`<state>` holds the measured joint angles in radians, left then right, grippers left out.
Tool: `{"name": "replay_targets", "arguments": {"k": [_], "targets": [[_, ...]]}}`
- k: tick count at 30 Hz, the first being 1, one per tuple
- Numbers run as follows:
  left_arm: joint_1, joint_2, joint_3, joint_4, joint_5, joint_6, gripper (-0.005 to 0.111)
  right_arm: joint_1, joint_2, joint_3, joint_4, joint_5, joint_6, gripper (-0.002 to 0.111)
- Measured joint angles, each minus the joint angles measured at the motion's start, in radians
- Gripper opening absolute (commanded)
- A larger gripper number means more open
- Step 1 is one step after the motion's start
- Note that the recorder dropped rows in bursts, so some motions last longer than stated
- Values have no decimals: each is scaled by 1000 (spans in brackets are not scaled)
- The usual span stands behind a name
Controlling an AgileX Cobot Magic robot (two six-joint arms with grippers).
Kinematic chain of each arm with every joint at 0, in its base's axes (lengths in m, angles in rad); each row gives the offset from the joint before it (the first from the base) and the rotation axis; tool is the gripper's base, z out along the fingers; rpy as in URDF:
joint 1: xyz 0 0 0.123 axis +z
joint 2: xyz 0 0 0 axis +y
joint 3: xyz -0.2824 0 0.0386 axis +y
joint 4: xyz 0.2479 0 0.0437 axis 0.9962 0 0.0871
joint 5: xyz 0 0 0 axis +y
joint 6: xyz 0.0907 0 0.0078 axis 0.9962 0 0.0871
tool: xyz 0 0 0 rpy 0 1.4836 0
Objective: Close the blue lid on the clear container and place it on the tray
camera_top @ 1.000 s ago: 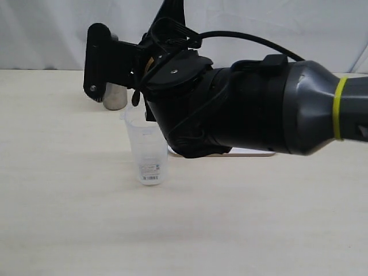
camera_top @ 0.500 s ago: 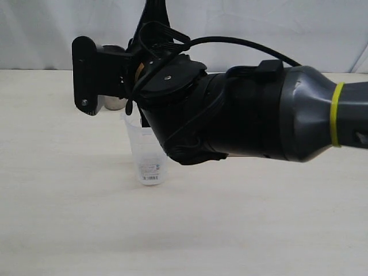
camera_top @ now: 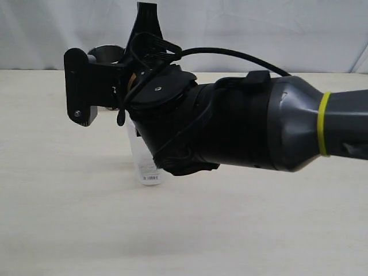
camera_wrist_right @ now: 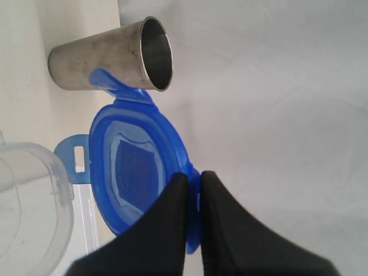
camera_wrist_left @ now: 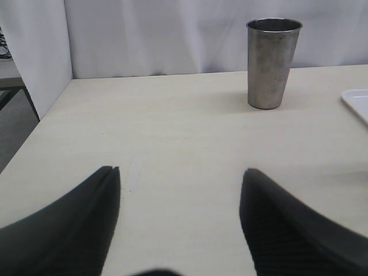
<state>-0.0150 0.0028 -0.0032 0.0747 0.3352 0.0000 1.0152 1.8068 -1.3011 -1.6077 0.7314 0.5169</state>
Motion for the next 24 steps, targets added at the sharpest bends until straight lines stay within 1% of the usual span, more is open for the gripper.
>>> {"name": "replay_targets", "arguments": {"k": [8, 15, 20, 24], "targets": [[0, 0, 0, 0, 0, 0, 58, 14, 0, 0, 4, 115, -36, 4], [0, 0, 0, 0, 0, 0, 58, 56, 0, 0, 27, 122, -60, 4], [0, 0, 0, 0, 0, 0, 58, 56, 0, 0, 60, 148, -66, 4], [0, 0, 0, 0, 0, 0, 58, 56, 0, 0, 134, 157, -103, 4]]}}
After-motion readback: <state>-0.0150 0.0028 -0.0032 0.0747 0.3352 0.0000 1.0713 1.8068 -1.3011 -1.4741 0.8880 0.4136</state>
